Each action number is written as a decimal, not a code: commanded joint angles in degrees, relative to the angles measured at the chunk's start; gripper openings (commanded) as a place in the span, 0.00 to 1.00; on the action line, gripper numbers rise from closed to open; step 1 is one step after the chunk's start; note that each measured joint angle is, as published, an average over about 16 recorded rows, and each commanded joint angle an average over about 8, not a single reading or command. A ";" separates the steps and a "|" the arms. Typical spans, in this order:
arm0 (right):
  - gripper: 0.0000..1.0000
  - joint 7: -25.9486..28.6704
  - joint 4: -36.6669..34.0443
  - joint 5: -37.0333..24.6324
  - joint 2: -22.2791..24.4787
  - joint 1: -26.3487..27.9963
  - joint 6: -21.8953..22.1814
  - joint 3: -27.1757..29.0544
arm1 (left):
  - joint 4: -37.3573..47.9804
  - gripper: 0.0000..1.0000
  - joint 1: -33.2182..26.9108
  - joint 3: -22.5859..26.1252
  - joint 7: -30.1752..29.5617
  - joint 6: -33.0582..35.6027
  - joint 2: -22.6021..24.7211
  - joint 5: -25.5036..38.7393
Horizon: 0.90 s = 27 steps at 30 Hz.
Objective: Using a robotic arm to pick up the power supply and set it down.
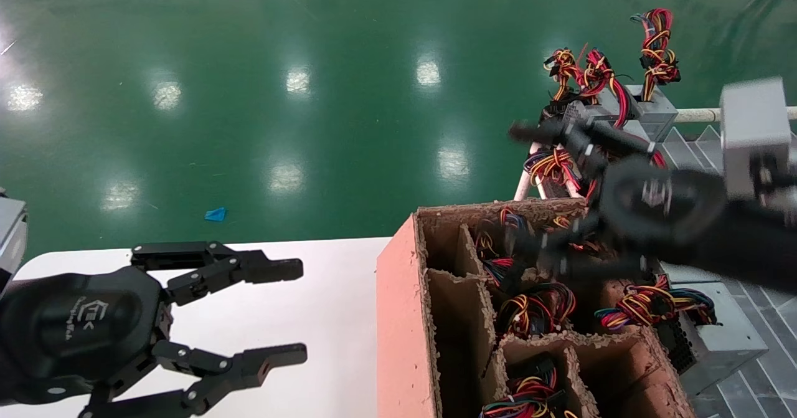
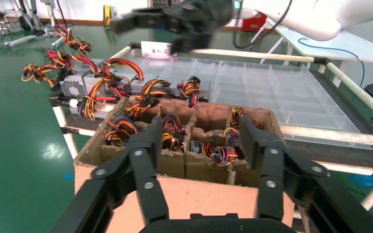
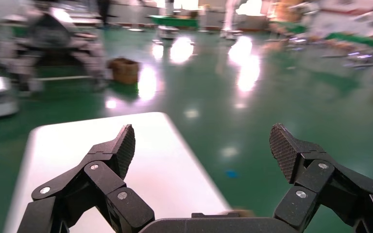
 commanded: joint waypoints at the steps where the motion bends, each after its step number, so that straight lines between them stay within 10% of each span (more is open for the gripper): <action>1: 1.00 1.79 2.42 1.06 0.69 -1.52 -1.41 -0.17 | 0.00 1.00 0.00 0.00 0.00 0.00 0.00 0.00; 27: 1.00 7.46 10.37 4.65 3.01 -6.54 -6.07 -0.82 | 0.02 1.00 0.01 0.00 0.00 -0.02 -0.01 -0.01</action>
